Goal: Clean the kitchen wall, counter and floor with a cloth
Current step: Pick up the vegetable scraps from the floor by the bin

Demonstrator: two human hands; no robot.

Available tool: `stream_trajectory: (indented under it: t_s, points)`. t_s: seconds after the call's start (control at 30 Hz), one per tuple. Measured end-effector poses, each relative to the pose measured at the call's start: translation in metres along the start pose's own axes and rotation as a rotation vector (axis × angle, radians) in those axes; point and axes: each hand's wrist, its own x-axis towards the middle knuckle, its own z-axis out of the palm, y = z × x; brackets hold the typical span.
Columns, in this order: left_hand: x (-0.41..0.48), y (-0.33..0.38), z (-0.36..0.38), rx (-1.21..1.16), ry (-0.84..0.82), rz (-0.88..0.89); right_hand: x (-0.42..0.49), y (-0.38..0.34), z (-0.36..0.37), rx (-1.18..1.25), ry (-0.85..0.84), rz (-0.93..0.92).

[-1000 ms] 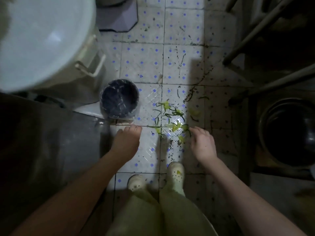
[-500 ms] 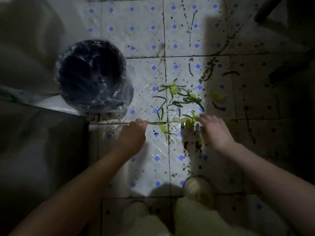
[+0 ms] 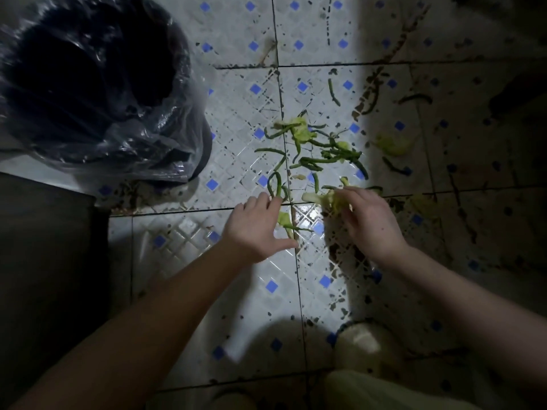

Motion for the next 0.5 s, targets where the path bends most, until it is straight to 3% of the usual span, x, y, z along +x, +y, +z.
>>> stream_trajectory:
  t_s: [0.23,0.5]
  points:
    - [0.012,0.013,0.008,-0.112,0.115,0.000,0.005,-0.005,0.000,-0.015,-0.068,-0.044]
    - [0.014,0.025,0.010,-0.198,0.065,0.055,-0.002,0.000,-0.003,-0.025,-0.082,-0.014]
